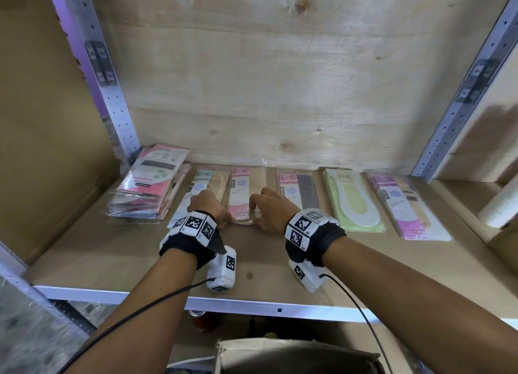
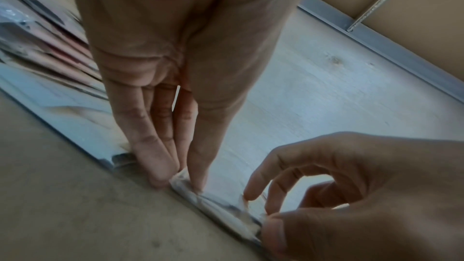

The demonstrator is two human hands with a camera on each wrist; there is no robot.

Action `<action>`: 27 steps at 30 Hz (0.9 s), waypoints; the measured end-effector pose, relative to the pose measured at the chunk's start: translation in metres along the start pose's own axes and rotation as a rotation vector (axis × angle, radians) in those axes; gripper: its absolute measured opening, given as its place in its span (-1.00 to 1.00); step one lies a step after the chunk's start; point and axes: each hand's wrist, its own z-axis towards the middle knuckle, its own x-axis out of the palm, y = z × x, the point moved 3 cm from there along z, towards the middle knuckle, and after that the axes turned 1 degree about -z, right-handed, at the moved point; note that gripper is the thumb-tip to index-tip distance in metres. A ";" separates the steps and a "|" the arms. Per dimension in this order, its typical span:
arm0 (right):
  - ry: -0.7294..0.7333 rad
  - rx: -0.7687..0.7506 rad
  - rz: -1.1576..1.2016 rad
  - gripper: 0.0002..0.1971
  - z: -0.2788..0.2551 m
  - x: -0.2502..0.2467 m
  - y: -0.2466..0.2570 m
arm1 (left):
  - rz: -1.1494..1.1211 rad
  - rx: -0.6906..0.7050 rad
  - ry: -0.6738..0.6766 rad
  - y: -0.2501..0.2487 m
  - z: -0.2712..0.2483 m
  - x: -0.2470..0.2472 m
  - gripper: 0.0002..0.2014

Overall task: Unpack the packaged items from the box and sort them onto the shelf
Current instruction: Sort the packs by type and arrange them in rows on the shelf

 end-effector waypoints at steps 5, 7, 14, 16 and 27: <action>-0.004 0.000 -0.009 -0.66 0.000 -0.003 0.001 | 0.047 0.025 -0.028 -0.001 -0.002 -0.002 -0.58; 0.001 0.003 -0.014 -0.60 0.001 -0.007 0.001 | 0.111 0.064 -0.081 -0.003 -0.002 -0.010 -0.67; -0.080 0.025 0.259 -0.73 0.016 -0.026 0.027 | 0.230 0.057 -0.303 0.016 0.007 -0.050 -0.72; 0.001 0.039 0.425 -0.71 0.021 -0.023 0.044 | 0.302 0.012 -0.268 0.022 0.006 -0.050 -0.73; 0.084 0.176 0.657 -0.61 0.036 0.002 0.071 | 0.383 -0.063 -0.216 0.032 0.011 -0.054 -0.68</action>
